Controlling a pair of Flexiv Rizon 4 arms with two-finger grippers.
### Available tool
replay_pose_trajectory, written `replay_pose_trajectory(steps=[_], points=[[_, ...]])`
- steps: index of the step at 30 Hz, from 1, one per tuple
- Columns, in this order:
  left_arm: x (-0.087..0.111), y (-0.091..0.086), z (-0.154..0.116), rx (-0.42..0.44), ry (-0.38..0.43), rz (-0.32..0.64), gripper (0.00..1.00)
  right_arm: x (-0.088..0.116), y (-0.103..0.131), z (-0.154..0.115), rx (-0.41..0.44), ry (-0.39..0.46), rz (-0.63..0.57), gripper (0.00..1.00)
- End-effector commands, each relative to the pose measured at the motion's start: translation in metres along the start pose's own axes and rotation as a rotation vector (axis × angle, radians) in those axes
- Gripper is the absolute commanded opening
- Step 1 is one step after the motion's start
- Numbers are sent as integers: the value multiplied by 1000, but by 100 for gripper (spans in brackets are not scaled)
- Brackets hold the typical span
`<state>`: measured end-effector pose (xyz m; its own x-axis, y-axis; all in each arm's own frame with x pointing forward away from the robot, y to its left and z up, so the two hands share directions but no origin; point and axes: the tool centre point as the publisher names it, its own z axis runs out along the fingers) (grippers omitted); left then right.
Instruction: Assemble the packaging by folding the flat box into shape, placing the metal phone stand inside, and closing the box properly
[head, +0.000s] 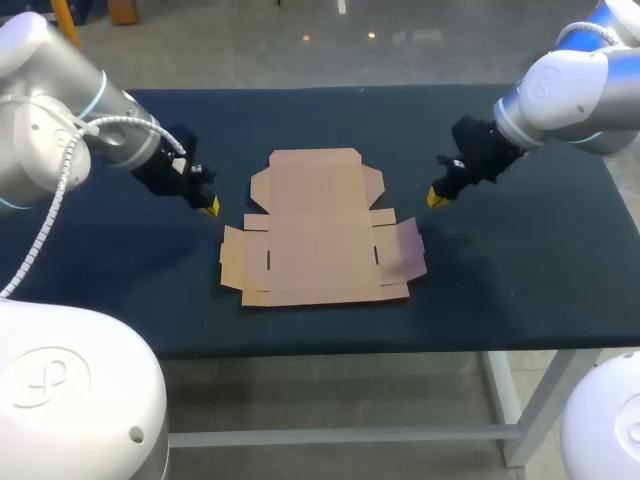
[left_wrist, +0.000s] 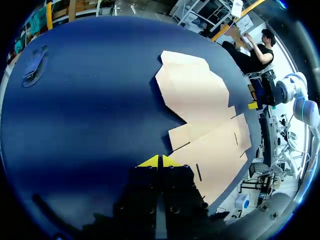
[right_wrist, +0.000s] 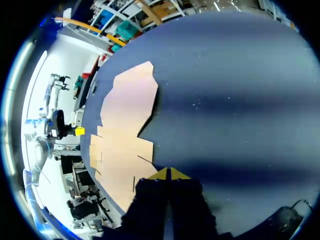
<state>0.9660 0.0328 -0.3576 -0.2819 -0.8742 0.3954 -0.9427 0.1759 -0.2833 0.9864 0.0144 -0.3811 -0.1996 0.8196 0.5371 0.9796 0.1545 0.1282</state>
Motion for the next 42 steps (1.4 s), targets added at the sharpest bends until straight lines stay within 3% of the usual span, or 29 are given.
replay_pose_trajectory(steps=[1, 5, 11, 25, 42], points=[[-1, -5, 5, -6, 31, 2, 0, 0, 1, -1, 5, 2, 0, 0], [-3, -8, 21, 4, 55, 15, 0, 2, 8, 17, -39, 41, -50, 0], [-10, -11, 39, -11, 69, 16, 0, 3, 12, 34, -39, 67, -56, 0], [-10, -18, 53, 7, 115, 45, 0, 9, 22, 53, -13, 99, -72, 0], [-10, -16, 64, 5, 147, 41, 0, 16, 17, 72, -27, 108, -25, 0]])
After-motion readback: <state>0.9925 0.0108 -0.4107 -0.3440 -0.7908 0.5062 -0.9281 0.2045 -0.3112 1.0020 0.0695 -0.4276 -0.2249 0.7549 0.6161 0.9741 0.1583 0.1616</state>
